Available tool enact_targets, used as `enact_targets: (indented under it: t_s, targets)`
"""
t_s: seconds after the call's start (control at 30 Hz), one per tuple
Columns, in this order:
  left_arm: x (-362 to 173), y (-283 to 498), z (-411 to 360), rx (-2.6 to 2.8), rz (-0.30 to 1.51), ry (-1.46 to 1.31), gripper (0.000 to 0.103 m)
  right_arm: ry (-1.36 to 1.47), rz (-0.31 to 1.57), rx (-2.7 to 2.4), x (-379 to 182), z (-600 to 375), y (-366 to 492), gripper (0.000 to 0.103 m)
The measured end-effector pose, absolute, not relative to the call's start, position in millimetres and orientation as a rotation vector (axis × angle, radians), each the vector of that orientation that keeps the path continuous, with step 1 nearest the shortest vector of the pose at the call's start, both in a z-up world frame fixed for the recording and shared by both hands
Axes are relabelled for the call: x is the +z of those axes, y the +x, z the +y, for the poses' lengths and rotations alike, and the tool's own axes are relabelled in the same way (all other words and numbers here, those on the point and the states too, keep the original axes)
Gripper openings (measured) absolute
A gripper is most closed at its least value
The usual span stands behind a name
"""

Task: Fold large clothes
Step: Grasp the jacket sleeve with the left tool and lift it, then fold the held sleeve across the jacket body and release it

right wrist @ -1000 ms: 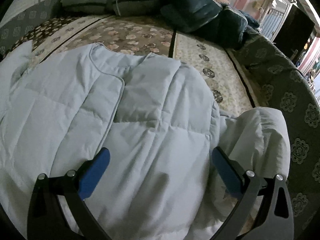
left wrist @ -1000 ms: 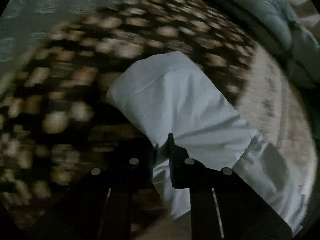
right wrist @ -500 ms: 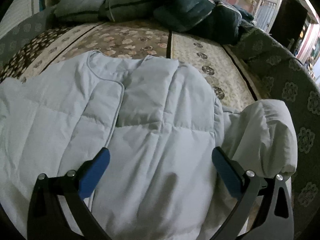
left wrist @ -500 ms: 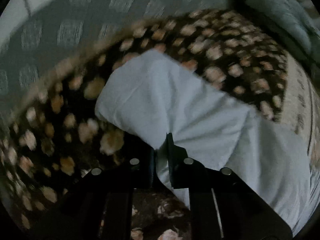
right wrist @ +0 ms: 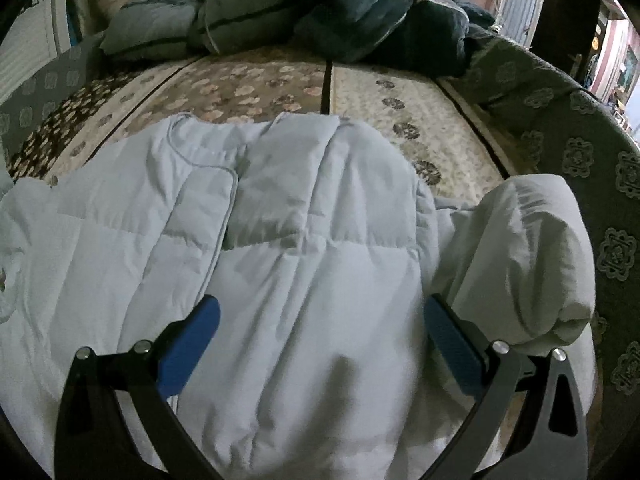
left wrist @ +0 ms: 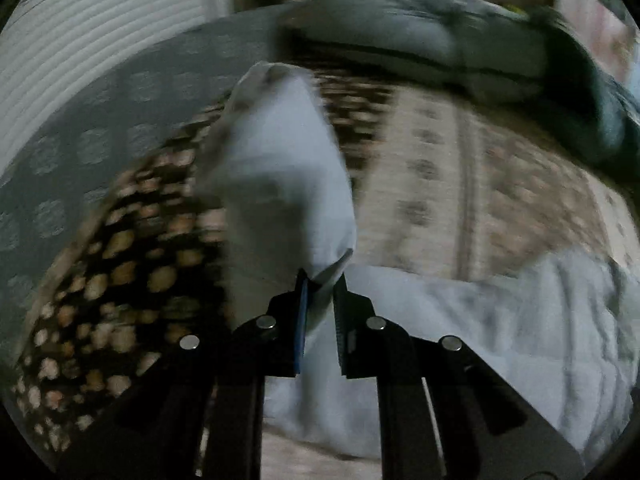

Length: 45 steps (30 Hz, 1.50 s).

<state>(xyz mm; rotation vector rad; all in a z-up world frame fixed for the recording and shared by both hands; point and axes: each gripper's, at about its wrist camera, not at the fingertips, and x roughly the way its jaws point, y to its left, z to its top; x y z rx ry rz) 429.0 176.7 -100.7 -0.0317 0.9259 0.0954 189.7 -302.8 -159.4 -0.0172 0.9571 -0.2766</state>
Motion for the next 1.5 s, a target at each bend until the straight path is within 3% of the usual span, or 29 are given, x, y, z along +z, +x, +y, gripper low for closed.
enact_targets:
  t_s: [0.03, 0.27, 0.4, 0.47, 0.5, 0.53, 0.6, 0.67, 0.73, 0.83, 0.97, 1.07, 1.1, 1.2, 1.37, 1.5]
  targets:
    - [-105, 427, 158, 0.052, 0.935, -0.028, 0.0, -0.012, 0.956, -0.281, -159, -304, 190, 0.102]
    - [-148, 410, 41, -0.177, 1.026, 0.05, 0.0, 0.009, 0.971, -0.293, -163, -313, 185, 0.102]
    - [-155, 406, 15, -0.139, 1.019, 0.099, 0.0, 0.003, 0.965, -0.3, -159, -316, 181, 0.102]
    - [-153, 403, 17, -0.094, 0.994, 0.135, 0.005, 0.003, 0.968, -0.3, -158, -318, 179, 0.102]
    - [-153, 403, 26, -0.074, 0.99, 0.148, 0.016, 0.0, 0.971, -0.301, -157, -319, 179, 0.102]
    - [-151, 405, 33, -0.05, 0.984, 0.162, 0.037, 0.0, 0.972, -0.302, -157, -320, 178, 0.102]
    - [-146, 412, 61, 0.012, 0.959, 0.188, 0.057, 0.006, 0.975, -0.308, -157, -322, 178, 0.102]
    - [-147, 428, 91, 0.034, 0.978, 0.183, 0.061, 0.028, 0.978, -0.312, -159, -324, 179, 0.102]
    - [-153, 443, 109, 0.042, 1.01, 0.193, 0.08, 0.057, 0.985, -0.305, -162, -323, 181, 0.102]
    - [-167, 466, 132, 0.033, 1.058, 0.215, 0.085, 0.072, 1.004, -0.299, -170, -317, 186, 0.102]
    - [-186, 485, 133, 0.03, 1.103, 0.225, 0.084, 0.05, 1.026, -0.291, -179, -307, 196, 0.102]
    - [-198, 494, 130, 0.023, 1.124, 0.229, 0.055, 0.004, 1.042, -0.301, -183, -303, 202, 0.102]
    - [-195, 494, 133, 0.015, 1.127, 0.213, 0.041, -0.003, 1.042, -0.299, -183, -303, 202, 0.102]
    - [-176, 490, 134, -0.058, 1.138, 0.091, 0.021, -0.046, 1.044, -0.305, -181, -305, 201, 0.102]
    - [-122, 440, 100, -0.261, 1.037, 0.025, 0.018, -0.076, 1.02, -0.325, -174, -315, 193, 0.102]
    - [-118, 401, 49, -0.42, 1.037, -0.033, 0.018, -0.028, 1.002, -0.328, -168, -326, 185, 0.102]
